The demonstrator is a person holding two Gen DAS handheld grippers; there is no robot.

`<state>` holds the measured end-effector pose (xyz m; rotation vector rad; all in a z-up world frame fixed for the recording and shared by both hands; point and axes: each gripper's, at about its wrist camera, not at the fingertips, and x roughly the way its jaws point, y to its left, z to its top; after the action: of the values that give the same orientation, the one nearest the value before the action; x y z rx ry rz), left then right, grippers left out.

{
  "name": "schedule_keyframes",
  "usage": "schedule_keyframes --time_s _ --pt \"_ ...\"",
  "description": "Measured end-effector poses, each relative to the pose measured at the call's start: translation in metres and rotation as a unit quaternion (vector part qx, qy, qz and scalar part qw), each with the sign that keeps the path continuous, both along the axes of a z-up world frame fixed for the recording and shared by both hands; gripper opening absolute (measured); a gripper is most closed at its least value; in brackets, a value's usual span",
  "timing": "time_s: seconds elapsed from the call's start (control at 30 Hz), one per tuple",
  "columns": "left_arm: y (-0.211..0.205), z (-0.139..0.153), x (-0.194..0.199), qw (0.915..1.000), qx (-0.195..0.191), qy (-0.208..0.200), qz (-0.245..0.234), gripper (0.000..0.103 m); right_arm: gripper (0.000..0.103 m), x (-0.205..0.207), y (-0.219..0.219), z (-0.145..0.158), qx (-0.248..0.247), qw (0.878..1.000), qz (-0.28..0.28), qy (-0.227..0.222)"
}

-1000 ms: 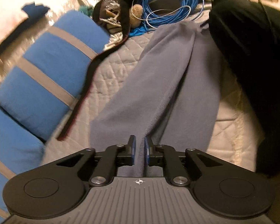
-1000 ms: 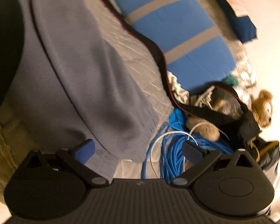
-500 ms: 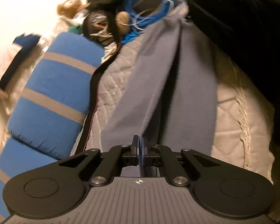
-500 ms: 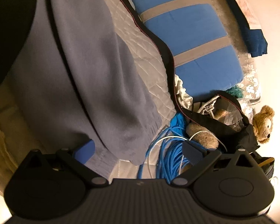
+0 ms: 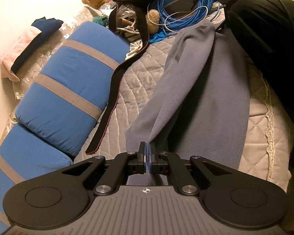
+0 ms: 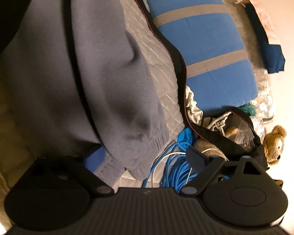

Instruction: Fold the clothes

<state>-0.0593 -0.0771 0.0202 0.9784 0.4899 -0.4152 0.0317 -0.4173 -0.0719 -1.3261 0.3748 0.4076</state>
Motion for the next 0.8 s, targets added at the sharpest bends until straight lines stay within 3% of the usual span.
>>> schedule_keyframes --time_s 0.07,0.23,0.27,0.33,0.5,0.8 --pt "0.0 0.0 -0.001 1.0 0.003 0.003 -0.001 0.003 0.082 0.001 0.001 0.0 -0.006 1.0 0.006 0.008" --pt "0.001 0.002 -0.003 0.9999 0.003 0.009 -0.005 0.003 0.033 0.007 -0.001 0.004 -0.018 0.999 -0.008 0.025" --pt "0.001 0.003 -0.004 0.9999 0.002 0.012 -0.005 0.003 0.032 0.008 -0.002 0.006 -0.018 0.999 -0.009 0.028" --pt "0.002 0.005 -0.005 0.9997 0.001 0.023 -0.008 0.003 0.013 0.005 -0.005 0.013 -0.019 0.999 -0.006 0.027" --pt "0.005 0.006 -0.01 0.997 0.009 0.072 -0.026 0.003 0.01 -0.013 -0.01 0.028 -0.029 0.999 0.005 0.026" --pt "0.007 0.001 -0.022 0.9886 0.028 0.137 -0.055 0.002 0.009 -0.044 -0.015 0.023 -0.028 0.998 0.012 0.049"
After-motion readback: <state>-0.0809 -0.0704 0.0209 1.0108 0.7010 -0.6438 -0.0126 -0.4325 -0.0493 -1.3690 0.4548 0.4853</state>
